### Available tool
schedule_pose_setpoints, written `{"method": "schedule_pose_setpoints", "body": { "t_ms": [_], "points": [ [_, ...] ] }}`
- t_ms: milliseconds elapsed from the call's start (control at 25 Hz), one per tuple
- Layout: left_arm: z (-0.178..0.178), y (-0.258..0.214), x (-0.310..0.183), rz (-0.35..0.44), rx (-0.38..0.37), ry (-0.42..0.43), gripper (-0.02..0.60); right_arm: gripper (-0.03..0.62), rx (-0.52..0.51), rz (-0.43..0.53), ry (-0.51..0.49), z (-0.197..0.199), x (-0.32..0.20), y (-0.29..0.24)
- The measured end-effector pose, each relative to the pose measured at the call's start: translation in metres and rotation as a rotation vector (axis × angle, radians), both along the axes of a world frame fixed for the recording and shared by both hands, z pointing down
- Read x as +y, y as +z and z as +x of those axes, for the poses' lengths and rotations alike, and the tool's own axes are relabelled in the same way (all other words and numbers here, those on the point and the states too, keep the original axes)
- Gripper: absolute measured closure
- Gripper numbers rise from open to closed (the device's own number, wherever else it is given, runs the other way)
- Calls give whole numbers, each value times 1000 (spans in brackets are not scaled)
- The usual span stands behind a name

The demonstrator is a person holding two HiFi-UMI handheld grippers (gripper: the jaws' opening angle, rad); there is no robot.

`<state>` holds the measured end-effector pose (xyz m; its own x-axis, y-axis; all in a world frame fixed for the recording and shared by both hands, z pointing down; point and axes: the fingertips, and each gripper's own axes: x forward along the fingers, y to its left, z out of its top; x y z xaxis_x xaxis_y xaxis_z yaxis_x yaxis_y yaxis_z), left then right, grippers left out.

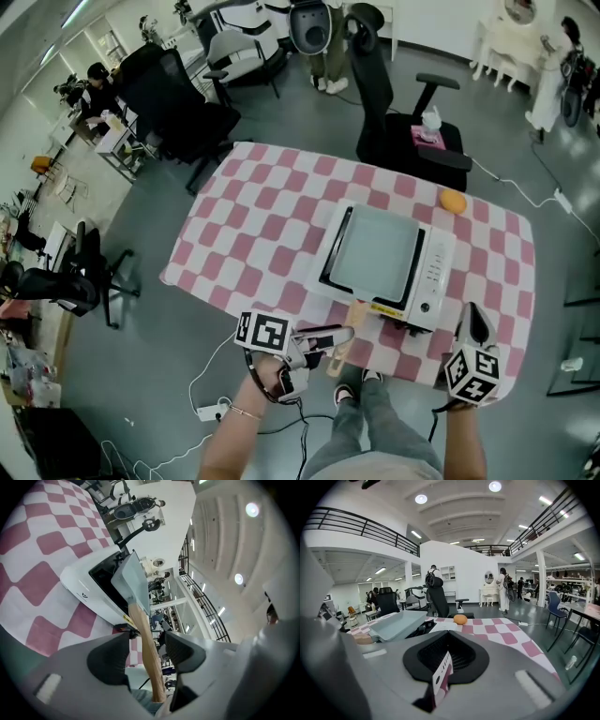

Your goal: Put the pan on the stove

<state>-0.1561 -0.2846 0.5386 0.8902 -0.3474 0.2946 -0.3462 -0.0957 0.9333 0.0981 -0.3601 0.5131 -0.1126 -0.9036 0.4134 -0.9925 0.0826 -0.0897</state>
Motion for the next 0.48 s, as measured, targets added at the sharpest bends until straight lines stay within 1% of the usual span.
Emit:
{"method": "schedule_pose_setpoints", "body": {
  "t_ms": [80,120,240,360,440,480],
  "points": [
    [-13,-9,-3,75,-53,-48,342,585,-2,9,-7,-3,0,-4],
    [-21,-15,-7,129,-96,-84,346,585,-2,14,-12,-5,-1,-7],
    [-45,-44,-20,301,-220,-214,385,585,-6,29,-30,-14,-2,-15],
    [-64,-76,-28,446,-341,-338,441,585,-16,51,-49,-26,-4,-24],
    [-75,-94,-29,529,-446,-413,507,585,-25,71,-60,-33,-7,-32],
    [-80,-102,-28,567,-502,-444,522,585,-29,82,-66,-37,-8,-36]
  ]
}}
